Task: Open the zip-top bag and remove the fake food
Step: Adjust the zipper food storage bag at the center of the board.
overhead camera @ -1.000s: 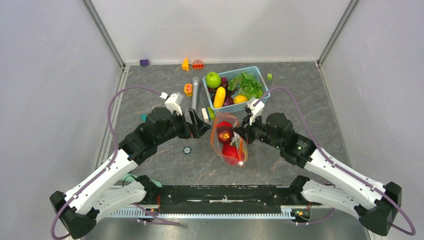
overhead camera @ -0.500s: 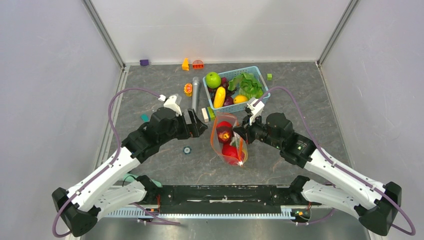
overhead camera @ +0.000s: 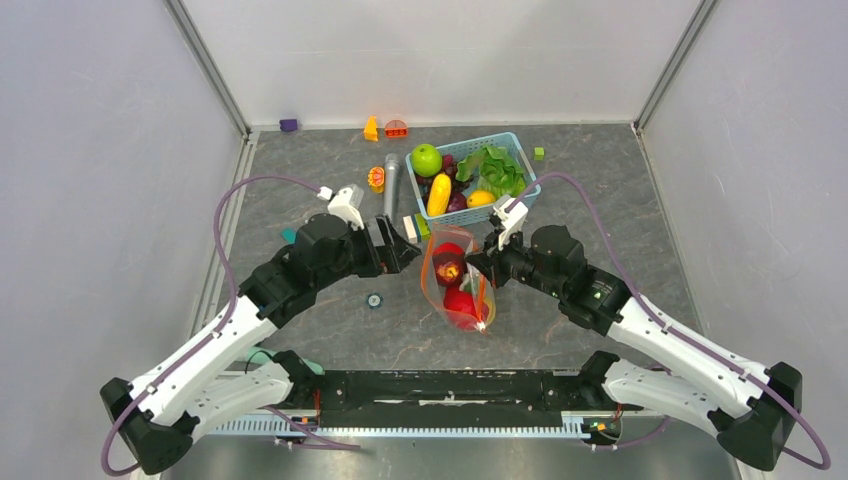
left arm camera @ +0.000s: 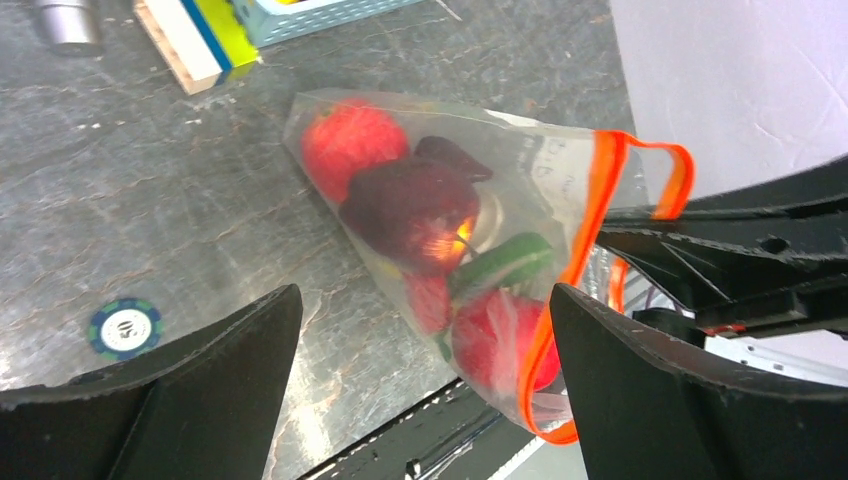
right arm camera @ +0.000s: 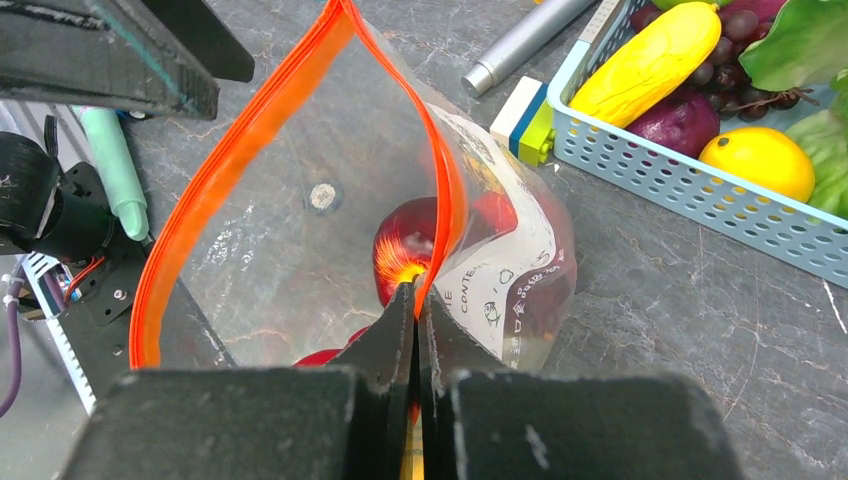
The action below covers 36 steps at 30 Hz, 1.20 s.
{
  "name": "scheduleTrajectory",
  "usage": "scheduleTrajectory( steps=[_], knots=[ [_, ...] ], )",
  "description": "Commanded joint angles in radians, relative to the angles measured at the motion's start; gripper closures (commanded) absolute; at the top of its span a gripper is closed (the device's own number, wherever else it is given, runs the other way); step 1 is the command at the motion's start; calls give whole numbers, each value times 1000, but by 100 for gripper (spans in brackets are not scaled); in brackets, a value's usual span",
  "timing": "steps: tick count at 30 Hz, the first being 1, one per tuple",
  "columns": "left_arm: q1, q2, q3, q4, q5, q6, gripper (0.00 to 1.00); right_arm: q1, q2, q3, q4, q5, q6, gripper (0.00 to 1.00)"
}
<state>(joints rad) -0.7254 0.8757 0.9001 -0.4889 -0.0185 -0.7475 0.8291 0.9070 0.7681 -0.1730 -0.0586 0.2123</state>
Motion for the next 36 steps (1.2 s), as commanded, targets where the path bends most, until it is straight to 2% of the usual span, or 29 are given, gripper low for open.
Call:
scheduleTrajectory(
  steps=[1,9,16,21,28,36],
  knots=[
    [-49,-18,-28,121,29,-24,0,1,4,22,37,23,-11,100],
    [-231,41,14,78,-189,-57,0,1,5,21,38,28,-6,100],
    [-291,91,53,-31,-335,-128,5,1,1,20,36,26,-5,100],
    [-316,136,64,-43,-367,-171,18,1,-1,17,38,27,-8,100],
    [-352,199,97,-42,-388,-181,28,1,-3,11,36,26,-10,100],
    [-362,196,78,-1,-374,-165,64,0,-7,10,34,32,-13,100]
  ],
)
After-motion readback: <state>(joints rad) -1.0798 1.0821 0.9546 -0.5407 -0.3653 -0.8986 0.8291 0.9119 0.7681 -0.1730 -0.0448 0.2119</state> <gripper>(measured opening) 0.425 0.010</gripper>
